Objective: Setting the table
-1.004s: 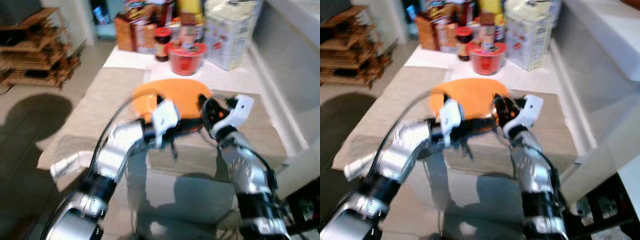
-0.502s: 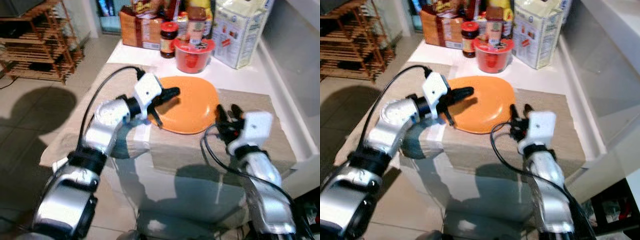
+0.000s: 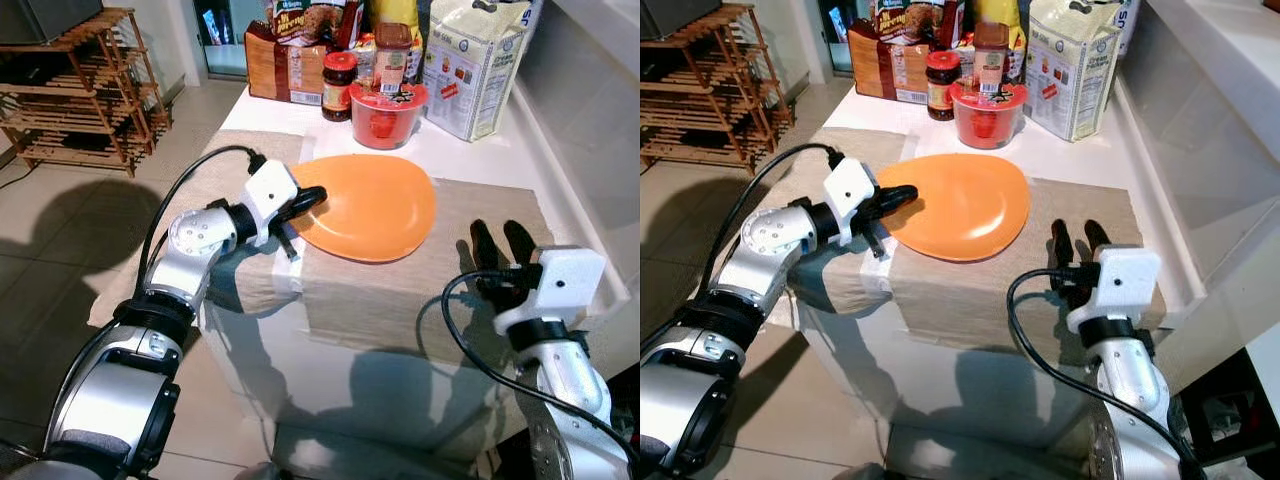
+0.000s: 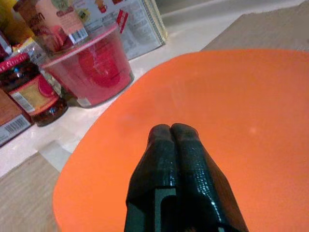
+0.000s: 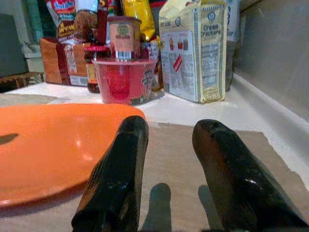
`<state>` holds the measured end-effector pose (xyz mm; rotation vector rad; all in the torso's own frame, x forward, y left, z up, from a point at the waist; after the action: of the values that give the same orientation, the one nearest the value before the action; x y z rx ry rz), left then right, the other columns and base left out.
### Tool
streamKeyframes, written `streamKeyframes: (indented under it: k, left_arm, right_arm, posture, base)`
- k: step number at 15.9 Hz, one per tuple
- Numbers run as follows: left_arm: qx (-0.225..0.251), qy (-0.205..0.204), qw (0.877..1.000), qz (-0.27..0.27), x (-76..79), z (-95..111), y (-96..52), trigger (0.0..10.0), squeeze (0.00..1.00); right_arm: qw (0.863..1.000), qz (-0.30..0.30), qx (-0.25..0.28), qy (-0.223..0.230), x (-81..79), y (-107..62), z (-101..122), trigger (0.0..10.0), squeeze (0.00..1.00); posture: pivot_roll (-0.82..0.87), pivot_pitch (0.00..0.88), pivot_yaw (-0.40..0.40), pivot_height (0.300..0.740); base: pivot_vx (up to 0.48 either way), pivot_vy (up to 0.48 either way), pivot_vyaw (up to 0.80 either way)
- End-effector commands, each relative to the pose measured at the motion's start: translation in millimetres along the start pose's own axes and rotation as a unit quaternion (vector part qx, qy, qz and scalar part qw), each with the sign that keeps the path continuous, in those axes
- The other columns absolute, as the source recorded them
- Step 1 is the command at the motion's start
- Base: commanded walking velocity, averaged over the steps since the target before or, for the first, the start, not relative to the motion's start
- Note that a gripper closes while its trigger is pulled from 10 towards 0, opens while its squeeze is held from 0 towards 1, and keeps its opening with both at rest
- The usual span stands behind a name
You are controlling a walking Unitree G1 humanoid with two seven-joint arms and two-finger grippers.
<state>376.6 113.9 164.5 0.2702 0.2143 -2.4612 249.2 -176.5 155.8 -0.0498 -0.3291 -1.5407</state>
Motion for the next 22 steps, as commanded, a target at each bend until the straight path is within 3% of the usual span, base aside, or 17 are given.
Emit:
streamKeyframes:
  k: [1,4,9,13,22]
  left_arm:
    - [-0.007,0.017,1.0,0.011,-7.8,1.8,-2.3,10.0,0.0]
    - [-0.018,0.03,0.999,0.035,-20.0,2.8,-6.0,10.0,0.0]
    - [-0.035,0.046,0.998,0.041,-22.8,2.1,-1.5,10.0,0.0]
    - [-0.09,0.052,0.994,0.043,-23.4,-12.9,-2.1,10.0,0.0]
    - [-0.129,0.029,0.991,-0.001,4.0,-53.3,-11.9,10.0,0.0]
  right_arm:
    - [1.0,-0.005,0.009,0.0,3.4,-1.1,6.3,10.0,0.0]
    - [1.0,-0.006,0.005,0.003,4.4,-0.3,4.8,10.0,0.0]
    - [1.0,-0.002,0.004,0.006,1.8,-1.6,4.5,10.0,0.0]
    - [1.0,0.002,0.001,0.012,1.1,-3.1,4.9,10.0,0.0]
    - [0.999,0.014,-0.008,0.049,-1.9,7.5,4.9,10.0,0.0]
  posture:
    - [-0.07,0.0,0.053,0.722]
    - [-0.07,0.0,0.052,0.722]
    - [-0.08,0.0,0.055,0.722]
    - [-0.09,0.0,0.056,0.722]
    - [-0.08,0.0,0.049,0.722]
  base:
    - [0.0,0.0,0.0]
    - [0.0,0.0,0.0]
    - [0.0,0.0,0.0]
    - [0.0,0.0,0.0]
    - [0.0,0.0,0.0]
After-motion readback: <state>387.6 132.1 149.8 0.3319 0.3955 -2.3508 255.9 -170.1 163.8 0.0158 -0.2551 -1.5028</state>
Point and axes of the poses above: a point about 5 cm out from each wrist's last joint towards the gripper, its own y axis pointing out of the wrist towards the gripper, its own z axis along the axis of the wrist's last joint, x = y × z, the point moved 2 cm from there along y, pointing out of the wrist towards the gripper, and after that the axes turned 12 degrees about -y, right-handed, at the moved point
